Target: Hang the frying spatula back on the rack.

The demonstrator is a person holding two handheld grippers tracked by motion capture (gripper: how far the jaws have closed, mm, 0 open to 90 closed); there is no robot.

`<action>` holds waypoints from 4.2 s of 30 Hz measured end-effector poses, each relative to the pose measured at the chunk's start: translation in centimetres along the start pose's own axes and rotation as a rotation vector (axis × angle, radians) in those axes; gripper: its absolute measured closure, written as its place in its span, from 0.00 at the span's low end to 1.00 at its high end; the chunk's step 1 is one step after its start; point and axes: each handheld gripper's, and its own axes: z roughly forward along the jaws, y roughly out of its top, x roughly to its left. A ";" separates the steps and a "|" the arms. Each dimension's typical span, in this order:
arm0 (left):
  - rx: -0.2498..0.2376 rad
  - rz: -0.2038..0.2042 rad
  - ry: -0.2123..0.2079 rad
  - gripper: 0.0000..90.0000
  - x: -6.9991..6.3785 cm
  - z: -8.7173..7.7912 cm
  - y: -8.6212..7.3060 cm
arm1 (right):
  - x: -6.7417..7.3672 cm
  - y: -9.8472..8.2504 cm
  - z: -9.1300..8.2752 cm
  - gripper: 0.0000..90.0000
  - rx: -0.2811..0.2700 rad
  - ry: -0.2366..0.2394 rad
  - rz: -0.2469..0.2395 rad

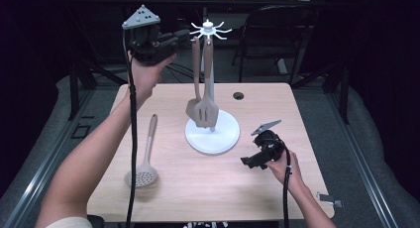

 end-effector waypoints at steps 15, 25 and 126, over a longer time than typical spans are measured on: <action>0.061 0.042 0.011 1.00 -0.6 1.7 -0.2 | 0.1 0.0 0.1 0.03 0.009 0.005 -0.003; 0.068 0.040 0.032 1.00 -0.1 1.9 -0.3 | 0.1 0.0 0.2 0.03 0.009 0.002 -0.008; 0.041 -0.013 0.055 0.86 1.4 0.6 -1.0 | 0.3 0.0 0.3 0.05 0.035 0.008 -0.016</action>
